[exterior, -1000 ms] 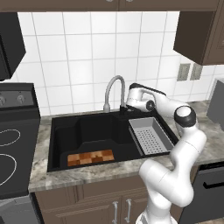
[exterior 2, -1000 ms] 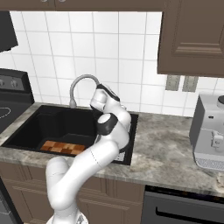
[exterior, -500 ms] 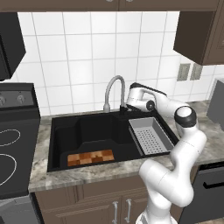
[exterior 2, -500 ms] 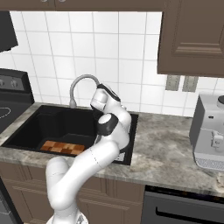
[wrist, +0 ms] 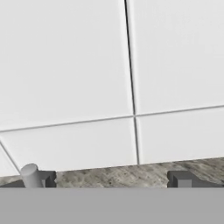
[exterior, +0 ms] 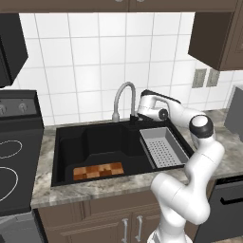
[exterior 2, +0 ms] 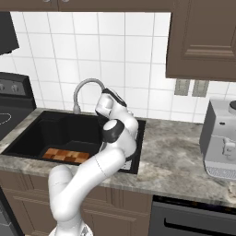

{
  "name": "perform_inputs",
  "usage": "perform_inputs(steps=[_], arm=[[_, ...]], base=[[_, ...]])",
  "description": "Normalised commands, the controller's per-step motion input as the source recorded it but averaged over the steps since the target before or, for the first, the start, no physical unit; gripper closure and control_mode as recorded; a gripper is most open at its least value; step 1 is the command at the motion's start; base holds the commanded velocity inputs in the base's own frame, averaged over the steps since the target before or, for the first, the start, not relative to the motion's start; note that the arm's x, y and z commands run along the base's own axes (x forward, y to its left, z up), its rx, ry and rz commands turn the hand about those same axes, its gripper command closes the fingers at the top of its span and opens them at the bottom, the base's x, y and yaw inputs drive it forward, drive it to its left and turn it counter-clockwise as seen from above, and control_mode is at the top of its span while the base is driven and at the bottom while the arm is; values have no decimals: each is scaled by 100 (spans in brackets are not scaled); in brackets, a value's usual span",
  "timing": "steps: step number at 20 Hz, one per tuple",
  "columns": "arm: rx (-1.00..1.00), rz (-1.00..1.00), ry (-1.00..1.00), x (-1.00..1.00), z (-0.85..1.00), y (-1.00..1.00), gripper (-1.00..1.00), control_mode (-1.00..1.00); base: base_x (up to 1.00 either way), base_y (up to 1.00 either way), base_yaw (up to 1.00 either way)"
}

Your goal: Turn on the sink faucet with hot water and rinse the cutting board for ten seconds, then turn off the faucet. Push the cutting board to reach the water if necessary.

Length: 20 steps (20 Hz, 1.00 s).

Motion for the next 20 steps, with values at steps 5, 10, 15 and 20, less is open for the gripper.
perform_inputs(steps=[5,10,15,20], arm=[[0,0,0,-34,0,-25,-100,-100],[0,0,0,-36,0,-26,-100,-100],[0,0,0,-41,0,-23,-100,-100],[0,0,0,-45,0,-18,-100,-100]], base=[[0,0,0],[0,0,0],[0,0,0],[0,0,0]])
